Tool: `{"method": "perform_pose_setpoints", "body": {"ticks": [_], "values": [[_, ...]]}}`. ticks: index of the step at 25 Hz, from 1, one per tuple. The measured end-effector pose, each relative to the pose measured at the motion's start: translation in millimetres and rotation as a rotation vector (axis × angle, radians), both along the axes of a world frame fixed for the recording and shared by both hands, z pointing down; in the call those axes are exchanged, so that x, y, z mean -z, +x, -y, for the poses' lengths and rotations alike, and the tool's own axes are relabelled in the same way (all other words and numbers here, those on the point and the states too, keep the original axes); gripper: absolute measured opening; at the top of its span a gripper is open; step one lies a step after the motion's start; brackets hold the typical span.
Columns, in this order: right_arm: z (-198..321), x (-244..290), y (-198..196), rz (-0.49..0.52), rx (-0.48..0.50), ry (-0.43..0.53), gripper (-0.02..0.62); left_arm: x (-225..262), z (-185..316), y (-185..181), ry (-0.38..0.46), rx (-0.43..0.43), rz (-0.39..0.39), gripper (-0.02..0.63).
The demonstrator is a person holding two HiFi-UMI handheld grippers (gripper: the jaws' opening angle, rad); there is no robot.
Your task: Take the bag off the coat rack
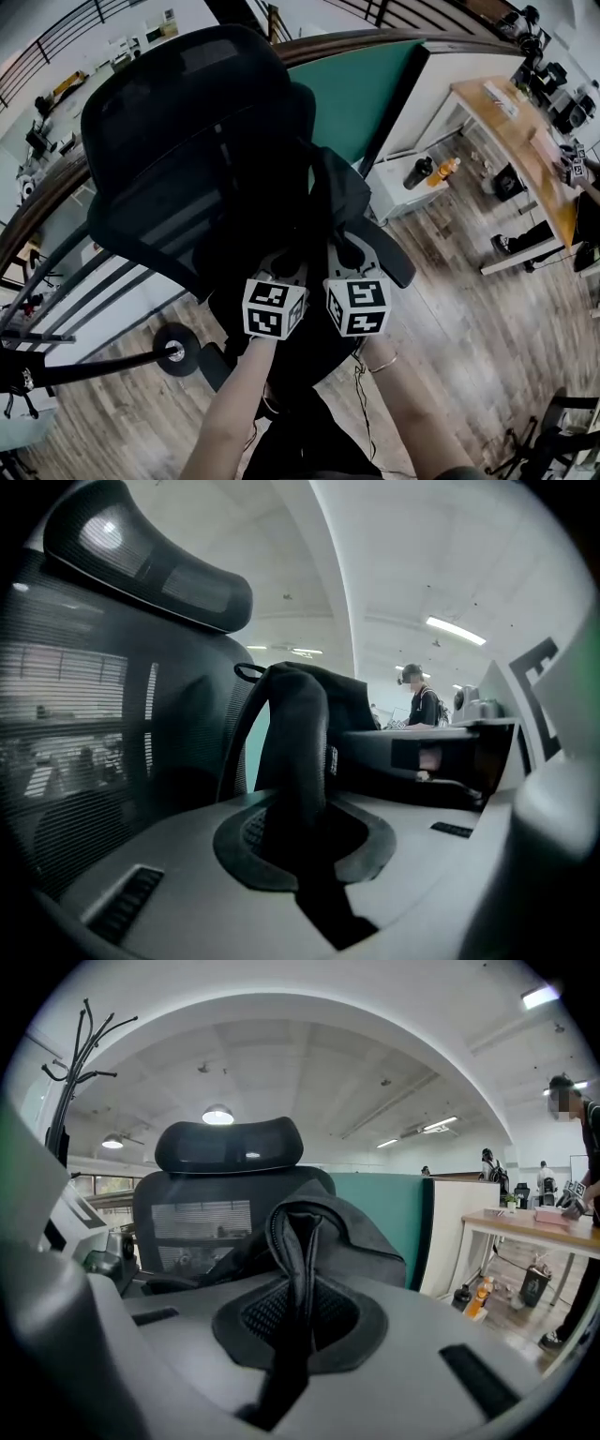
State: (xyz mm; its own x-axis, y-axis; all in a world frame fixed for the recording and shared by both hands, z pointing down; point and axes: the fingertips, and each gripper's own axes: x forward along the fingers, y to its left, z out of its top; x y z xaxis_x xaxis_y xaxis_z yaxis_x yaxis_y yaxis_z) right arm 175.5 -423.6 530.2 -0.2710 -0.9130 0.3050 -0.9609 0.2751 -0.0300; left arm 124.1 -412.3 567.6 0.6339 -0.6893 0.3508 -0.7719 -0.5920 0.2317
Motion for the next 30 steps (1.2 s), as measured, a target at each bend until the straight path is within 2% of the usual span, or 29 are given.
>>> {"method": "perform_pose_setpoints", "body": {"ticks": [11,17,30], "values": [[15.2,-65.0,-17.3,-0.033,0.006,-0.119,0.014,-66.6,15.9,-18.3,-0.055,0.009,-0.007,0.052],[20.6,-72.4,-37.9,-0.051,0.047,-0.122,0.014,-76.3,20.8,-35.9,-0.072,0.034,-0.023,0.052],[24.1,-87.8,-68.7,-0.071,0.087,-0.140,0.039,-98.4,22.2,-61.9,-0.178,0.037,-0.050,0.068]]}}
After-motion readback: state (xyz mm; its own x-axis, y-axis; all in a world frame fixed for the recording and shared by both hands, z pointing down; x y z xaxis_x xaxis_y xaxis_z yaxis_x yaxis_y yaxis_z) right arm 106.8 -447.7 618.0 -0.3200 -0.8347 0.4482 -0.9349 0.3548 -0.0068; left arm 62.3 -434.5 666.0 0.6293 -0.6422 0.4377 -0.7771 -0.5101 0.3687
